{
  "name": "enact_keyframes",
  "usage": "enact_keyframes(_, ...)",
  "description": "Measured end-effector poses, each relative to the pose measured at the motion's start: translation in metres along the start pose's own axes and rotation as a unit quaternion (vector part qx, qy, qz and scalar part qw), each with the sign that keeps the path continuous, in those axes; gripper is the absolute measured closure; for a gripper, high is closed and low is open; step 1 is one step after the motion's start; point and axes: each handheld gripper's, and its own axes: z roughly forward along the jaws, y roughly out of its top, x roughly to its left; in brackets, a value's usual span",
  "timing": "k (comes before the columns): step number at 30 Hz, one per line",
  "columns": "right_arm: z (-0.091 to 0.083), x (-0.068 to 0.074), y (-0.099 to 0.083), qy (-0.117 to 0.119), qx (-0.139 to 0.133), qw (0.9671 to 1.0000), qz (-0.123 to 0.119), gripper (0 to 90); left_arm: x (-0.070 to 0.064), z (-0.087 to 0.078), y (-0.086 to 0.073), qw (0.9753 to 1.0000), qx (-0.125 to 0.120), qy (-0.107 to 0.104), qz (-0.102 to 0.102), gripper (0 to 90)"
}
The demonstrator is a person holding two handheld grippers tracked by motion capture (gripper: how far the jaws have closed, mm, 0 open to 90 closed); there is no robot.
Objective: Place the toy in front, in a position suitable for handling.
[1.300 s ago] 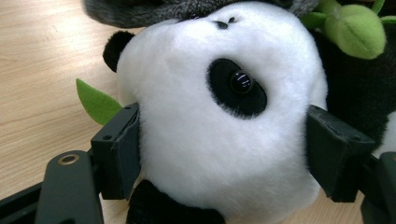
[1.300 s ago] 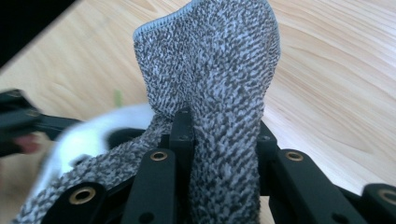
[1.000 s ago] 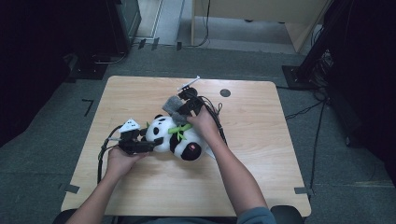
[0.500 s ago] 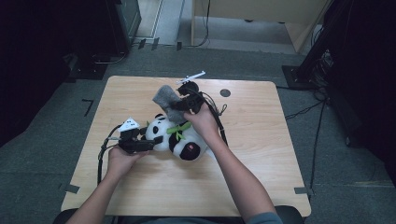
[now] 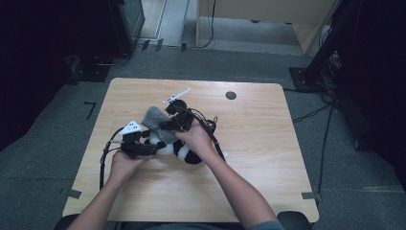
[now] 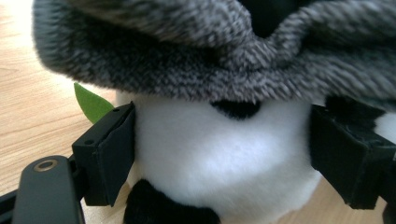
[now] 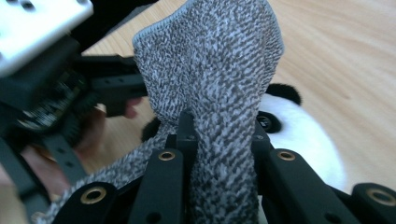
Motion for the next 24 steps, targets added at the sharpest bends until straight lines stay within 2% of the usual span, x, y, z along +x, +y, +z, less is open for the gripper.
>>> enact_keyframes(1,-0.001,-0.002,0.000,-0.001,-0.002,1.0000,-0.003,75.7,0.000,-0.002,0.000,1.0000,-0.003,-0.003,-0.001,14.0)
enact_keyframes(4,-0.003,-0.012,-0.002,0.007,-0.008,0.9998,0.015,75.7,0.002,-0.006,-0.001,0.9999,-0.006,-0.010,-0.002,14.0)
enact_keyframes(6,-0.004,-0.018,-0.002,0.008,-0.015,0.9996,0.021,75.6,0.001,-0.006,-0.002,1.0000,0.001,-0.005,0.007,14.1)
enact_keyframes(9,-0.004,-0.025,-0.003,0.020,-0.019,0.9988,0.039,75.1,0.000,0.000,-0.005,0.9995,0.003,0.001,0.030,13.6)
enact_keyframes(11,-0.003,-0.029,-0.004,0.030,-0.022,0.9981,0.050,75.1,0.001,0.003,-0.005,0.9995,-0.002,0.000,0.031,11.7)
enact_keyframes(12,-0.003,-0.029,-0.004,0.029,-0.023,0.9980,0.052,75.1,0.002,0.009,-0.006,0.9995,-0.010,-0.001,0.029,10.4)
enact_keyframes(14,-0.003,-0.031,-0.005,0.025,-0.021,0.9982,0.051,75.1,0.001,0.015,-0.008,0.9994,-0.005,0.003,0.035,10.3)
enact_keyframes(18,-0.006,-0.034,-0.006,0.020,-0.017,0.9987,0.044,74.6,-0.005,0.017,-0.009,0.9982,-0.006,0.029,0.052,31.0)
enact_keyframes(20,-0.009,-0.037,-0.006,0.018,-0.020,0.9984,0.050,74.1,-0.006,0.018,-0.008,0.9985,-0.007,0.028,0.046,37.8)
enact_keyframes(24,-0.017,-0.045,-0.008,0.005,-0.023,0.9982,0.056,74.2,-0.006,0.016,-0.008,0.9985,-0.005,0.027,0.047,42.0)
